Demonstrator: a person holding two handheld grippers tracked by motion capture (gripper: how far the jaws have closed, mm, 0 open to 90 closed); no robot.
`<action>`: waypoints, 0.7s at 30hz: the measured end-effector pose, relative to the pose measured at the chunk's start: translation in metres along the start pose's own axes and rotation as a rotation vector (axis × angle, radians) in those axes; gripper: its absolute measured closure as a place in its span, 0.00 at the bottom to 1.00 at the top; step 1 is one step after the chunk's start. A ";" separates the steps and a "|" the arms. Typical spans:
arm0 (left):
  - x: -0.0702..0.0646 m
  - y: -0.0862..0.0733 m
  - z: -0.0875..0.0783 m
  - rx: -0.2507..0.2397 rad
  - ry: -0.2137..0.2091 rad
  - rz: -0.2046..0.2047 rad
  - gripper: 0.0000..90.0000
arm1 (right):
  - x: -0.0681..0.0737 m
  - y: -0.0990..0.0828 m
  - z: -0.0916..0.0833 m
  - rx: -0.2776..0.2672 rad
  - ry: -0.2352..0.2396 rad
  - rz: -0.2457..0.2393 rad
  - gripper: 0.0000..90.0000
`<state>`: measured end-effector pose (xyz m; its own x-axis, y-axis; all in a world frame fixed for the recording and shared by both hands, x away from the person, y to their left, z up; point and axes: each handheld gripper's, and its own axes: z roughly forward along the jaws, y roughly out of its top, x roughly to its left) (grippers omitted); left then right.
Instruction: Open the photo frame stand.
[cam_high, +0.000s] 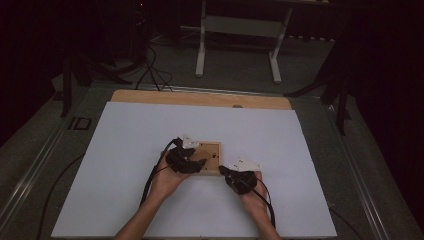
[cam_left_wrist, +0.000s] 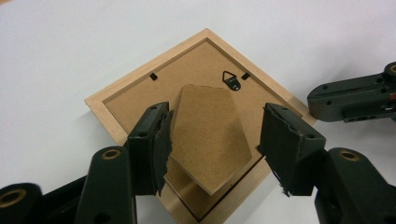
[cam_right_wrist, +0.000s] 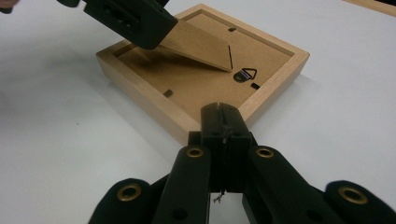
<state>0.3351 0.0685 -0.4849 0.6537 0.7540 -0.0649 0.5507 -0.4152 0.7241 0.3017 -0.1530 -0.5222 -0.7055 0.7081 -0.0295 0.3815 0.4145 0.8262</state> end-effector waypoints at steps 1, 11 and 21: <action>0.001 0.000 0.000 0.003 -0.005 -0.007 0.46 | 0.000 0.000 0.000 0.000 0.000 0.000 1.00; 0.017 -0.006 0.001 -0.006 -0.125 -0.146 0.46 | 0.000 0.000 0.000 -0.001 0.002 0.000 1.00; 0.023 -0.007 0.004 0.018 -0.174 -0.206 0.48 | 0.000 0.000 0.000 0.000 0.001 -0.002 1.00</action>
<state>0.3484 0.0862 -0.4944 0.6058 0.7249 -0.3279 0.6894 -0.2725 0.6712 0.3016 -0.1530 -0.5222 -0.7069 0.7067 -0.0301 0.3805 0.4158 0.8260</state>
